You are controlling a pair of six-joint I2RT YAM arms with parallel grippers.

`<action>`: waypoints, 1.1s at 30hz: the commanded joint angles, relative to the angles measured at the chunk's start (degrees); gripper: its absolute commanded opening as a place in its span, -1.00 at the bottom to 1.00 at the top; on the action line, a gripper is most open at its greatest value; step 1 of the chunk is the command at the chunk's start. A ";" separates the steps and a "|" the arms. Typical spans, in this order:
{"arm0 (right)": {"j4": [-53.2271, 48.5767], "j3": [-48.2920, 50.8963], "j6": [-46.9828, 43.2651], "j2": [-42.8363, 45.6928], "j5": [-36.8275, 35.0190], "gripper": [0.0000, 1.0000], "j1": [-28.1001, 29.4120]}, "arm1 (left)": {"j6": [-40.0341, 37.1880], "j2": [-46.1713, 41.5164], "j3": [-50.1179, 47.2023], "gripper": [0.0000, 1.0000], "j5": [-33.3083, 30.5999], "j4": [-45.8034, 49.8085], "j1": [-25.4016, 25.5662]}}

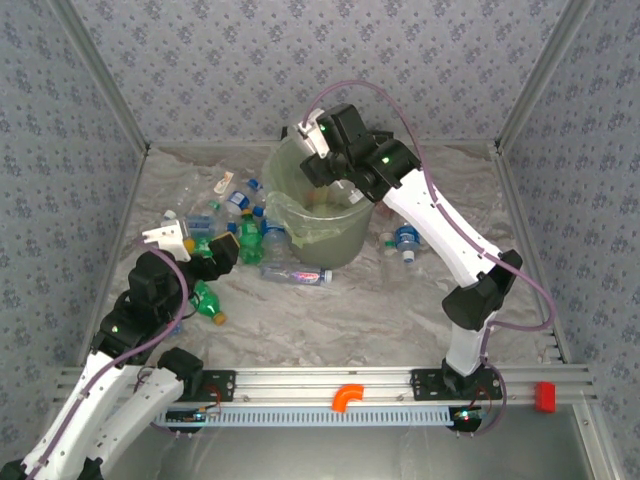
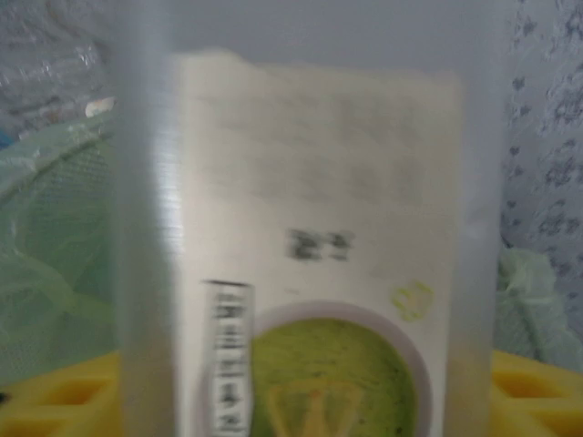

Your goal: Put the plastic bottles in the bin

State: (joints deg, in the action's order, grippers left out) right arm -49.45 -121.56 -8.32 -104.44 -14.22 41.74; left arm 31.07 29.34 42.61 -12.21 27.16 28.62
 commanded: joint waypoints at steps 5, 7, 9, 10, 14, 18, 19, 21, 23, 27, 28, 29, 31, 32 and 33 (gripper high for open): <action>4.03 5.79 1.36 6.02 -0.95 0.99 0.07 | -0.71 -0.25 2.39 0.99 -0.54 1.37 0.34; 5.24 7.38 1.70 7.55 -0.86 0.99 0.17 | -0.51 -0.25 2.30 1.00 -0.74 1.51 0.32; 6.00 8.51 2.14 8.84 -0.68 0.99 0.17 | -0.29 -0.21 2.12 0.99 -0.80 1.49 0.35; 6.33 9.02 2.34 9.35 -0.64 0.99 0.11 | -0.14 -0.25 2.03 0.99 -0.80 1.58 0.34; 8.39 12.23 3.68 12.52 -0.95 0.99 0.27 | 0.13 -0.08 1.94 1.00 -0.93 1.89 0.30; 12.15 17.90 5.58 17.34 -0.64 0.99 0.22 | 0.43 0.66 1.95 1.00 -1.31 2.24 0.30; 13.31 20.03 6.14 18.88 -0.56 0.99 0.17 | 0.53 0.96 2.07 0.99 -1.43 2.49 0.37; 15.56 24.10 7.07 21.93 -0.18 0.99 0.06 | 0.98 1.65 2.21 0.99 -1.80 2.88 0.31; 18.11 28.38 8.57 25.20 0.73 0.99 -0.16 | 1.62 2.22 2.21 1.00 -2.09 3.38 0.34; 22.10 36.71 10.56 31.70 3.76 0.99 -1.32 | 3.34 3.41 1.73 1.00 -3.63 4.67 0.37; 23.03 38.85 11.01 33.37 4.61 0.99 -1.71 | 3.92 3.73 1.61 0.99 -4.29 5.14 0.32; 23.98 40.66 11.41 34.63 5.27 0.99 -2.20 | 4.50 3.95 1.52 1.00 -4.85 5.70 0.30; 25.92 44.97 12.24 37.99 6.88 0.99 -3.24 | 5.79 4.63 1.52 1.00 -6.48 7.18 0.30; 27.19 46.85 12.52 39.30 7.55 0.99 -3.73 | 6.18 4.96 1.57 0.99 -7.02 7.83 0.33; 28.24 48.98 12.83 40.96 8.35 0.99 -4.33 | 6.84 5.34 1.60 0.99 -7.90 8.69 0.34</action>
State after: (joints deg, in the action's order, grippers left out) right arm -26.17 -76.34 2.02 -66.94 -9.15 38.50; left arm 35.33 33.98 42.72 -16.67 32.77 28.62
